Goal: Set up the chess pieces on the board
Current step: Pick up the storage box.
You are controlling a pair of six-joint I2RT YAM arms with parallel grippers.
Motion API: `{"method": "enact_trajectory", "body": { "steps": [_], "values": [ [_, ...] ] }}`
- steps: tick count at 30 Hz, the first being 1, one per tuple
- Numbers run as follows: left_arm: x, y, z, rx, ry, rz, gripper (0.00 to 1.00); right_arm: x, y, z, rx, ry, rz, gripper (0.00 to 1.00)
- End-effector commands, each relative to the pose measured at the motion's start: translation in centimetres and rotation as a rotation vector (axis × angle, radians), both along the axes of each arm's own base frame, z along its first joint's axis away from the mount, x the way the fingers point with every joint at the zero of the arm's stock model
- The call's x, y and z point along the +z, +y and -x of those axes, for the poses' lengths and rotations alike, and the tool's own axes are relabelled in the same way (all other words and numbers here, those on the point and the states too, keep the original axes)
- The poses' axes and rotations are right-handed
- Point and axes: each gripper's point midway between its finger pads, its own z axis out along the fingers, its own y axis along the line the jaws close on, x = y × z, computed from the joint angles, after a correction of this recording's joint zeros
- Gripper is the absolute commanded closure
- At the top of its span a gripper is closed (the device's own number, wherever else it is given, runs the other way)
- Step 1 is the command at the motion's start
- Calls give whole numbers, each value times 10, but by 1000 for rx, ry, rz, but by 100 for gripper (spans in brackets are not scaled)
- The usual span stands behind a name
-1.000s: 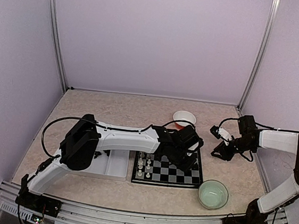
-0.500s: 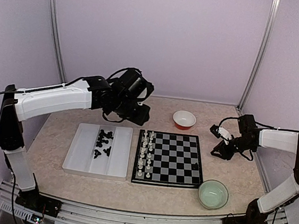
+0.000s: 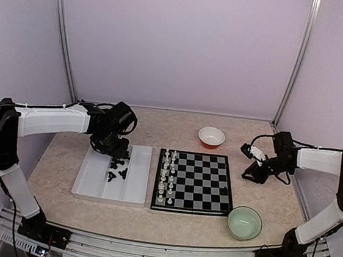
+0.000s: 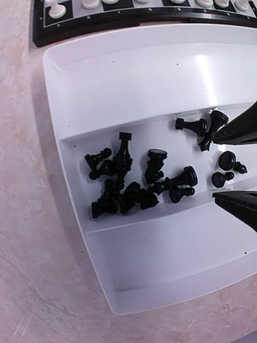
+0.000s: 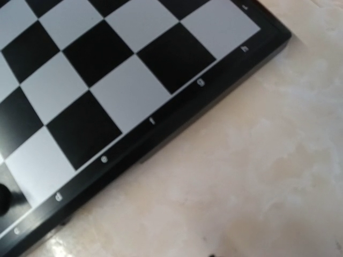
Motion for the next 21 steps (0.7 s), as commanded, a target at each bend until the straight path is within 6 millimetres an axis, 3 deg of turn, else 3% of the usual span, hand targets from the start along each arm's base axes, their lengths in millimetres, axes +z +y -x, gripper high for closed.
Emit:
{"method": "enact_trajectory", "body": {
  "steps": [1,13,21],
  "values": [
    [-14,12,21,-14,69,-25,67,2,-1,-3,5,-1,-6,70],
    [-46,9,30,-102,153,-64,63,1,1,-1,13,15,-16,71],
    [-68,4,34,-143,216,-86,71,-1,1,-1,13,19,-15,71]
  ]
}}
